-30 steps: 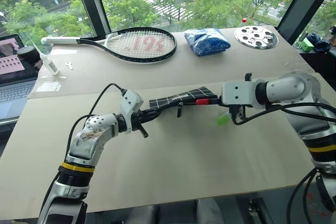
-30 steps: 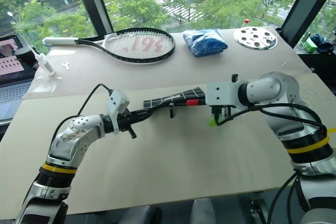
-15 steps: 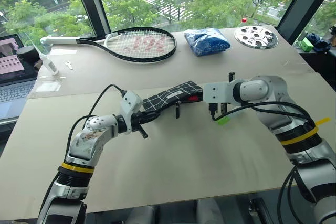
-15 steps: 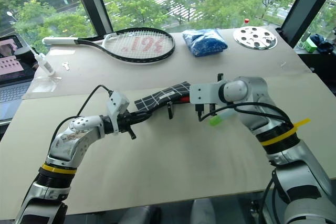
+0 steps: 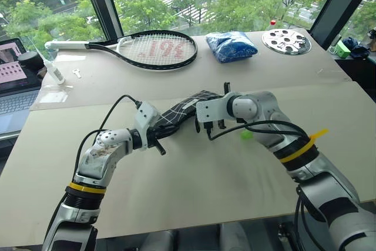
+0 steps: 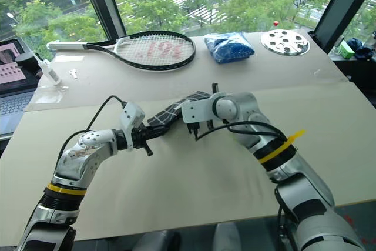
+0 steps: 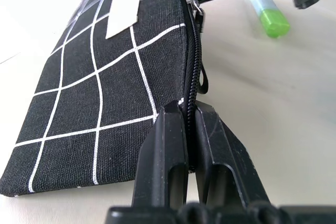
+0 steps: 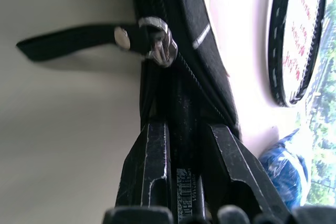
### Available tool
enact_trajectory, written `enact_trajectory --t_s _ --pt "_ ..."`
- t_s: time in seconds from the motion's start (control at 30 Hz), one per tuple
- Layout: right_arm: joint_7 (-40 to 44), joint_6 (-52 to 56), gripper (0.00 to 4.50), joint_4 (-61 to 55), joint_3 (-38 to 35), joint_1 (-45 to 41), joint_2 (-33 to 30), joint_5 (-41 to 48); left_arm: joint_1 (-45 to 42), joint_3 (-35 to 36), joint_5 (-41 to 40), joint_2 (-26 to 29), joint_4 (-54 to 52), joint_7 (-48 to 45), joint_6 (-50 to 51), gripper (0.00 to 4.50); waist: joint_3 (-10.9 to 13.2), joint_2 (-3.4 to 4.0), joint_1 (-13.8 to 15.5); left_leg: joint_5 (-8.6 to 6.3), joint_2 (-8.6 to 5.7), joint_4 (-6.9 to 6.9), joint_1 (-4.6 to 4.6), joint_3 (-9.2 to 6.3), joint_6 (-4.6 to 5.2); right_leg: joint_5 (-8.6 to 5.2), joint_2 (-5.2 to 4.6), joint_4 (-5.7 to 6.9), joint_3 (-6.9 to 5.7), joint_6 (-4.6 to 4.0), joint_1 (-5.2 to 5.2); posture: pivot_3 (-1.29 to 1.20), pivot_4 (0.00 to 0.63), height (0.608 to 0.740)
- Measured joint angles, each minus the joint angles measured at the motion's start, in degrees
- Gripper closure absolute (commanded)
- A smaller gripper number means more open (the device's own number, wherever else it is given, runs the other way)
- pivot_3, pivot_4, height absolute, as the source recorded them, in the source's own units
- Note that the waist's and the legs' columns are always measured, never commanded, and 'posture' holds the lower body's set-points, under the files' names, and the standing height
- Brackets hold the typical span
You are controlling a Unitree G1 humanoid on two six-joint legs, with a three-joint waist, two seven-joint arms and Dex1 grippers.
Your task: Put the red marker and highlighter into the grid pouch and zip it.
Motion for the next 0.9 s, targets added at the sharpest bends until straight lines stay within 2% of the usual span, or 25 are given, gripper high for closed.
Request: enact_trajectory --t_s 0.23,0.37,0.67,0.73,0.8,0.9 --pt "-0.99 -2.82 4.06 0.54 -1.96 0.1 -0.11 2.09 0.0 0.27 -0.06 -0.16 0.0 0.14 0.0 4.5 0.0 0.0 -0.22 0.0 0.01 -0.02 0.02 -0.05 -0.01 0.0 0.02 0.0 0.0 0.0 -0.01 0.0 0.15 0.74" --pt "-0.71 -14.98 4.06 0.65 -0.38 2.68 -3.89 3.0 0.01 0.23 -0.03 -0.14 0.65 -0.28 0.1 4.5 0.0 0.0 -0.26 -0.01 0.0 -0.04 0.04 0.05 -0.02 0.0 0.02 0.0 -0.01 0.0 -0.01 0.0 0.15 0.74" --pt "-4.23 -25.64 4.06 5.84 0.45 3.67 -4.2 0.74 0.3 0.17 -0.02 -0.13 0.95 -0.7 0.46 4.5 0.0 0.0 -1.0 -0.01 0.03 -0.04 0.09 0.06 -0.03 0.01 0.04 0.01 0.01 -0.01 0.0 0.0 0.15 0.74" --pt "-4.69 -25.94 3.06 6.94 0.21 3.68 -3.46 0.84 0.74 0.28 -0.03 -0.12 0.86 -0.66 0.52 4.5 0.0 0.0 -1.16 -0.01 0.03 -0.05 0.08 0.05 -0.03 0.01 0.04 0.01 0.01 -0.01 0.0 0.0 0.15 0.74" --pt "-3.62 -25.28 2.54 7.32 -0.29 3.68 -2.8 2.13 0.95 0.34 -0.07 -0.12 0.51 -0.56 0.58 4.5 0.0 0.0 -1.25 -0.01 0.03 -0.05 0.08 0.02 -0.03 0.01 0.04 0.0 0.01 -0.02 0.0 0.0 0.15 0.74" --pt "-3.66 -23.66 1.51 7.75 -2.69 3.54 -1.69 3.95 0.97 0.73 -0.13 -0.13 -0.08 -0.3 0.61 4.5 0.0 0.0 -1.26 -0.01 0.03 -0.05 0.08 -0.06 -0.03 0.01 0.04 0.0 0.02 -0.02 0.0 0.0 0.15 0.74"
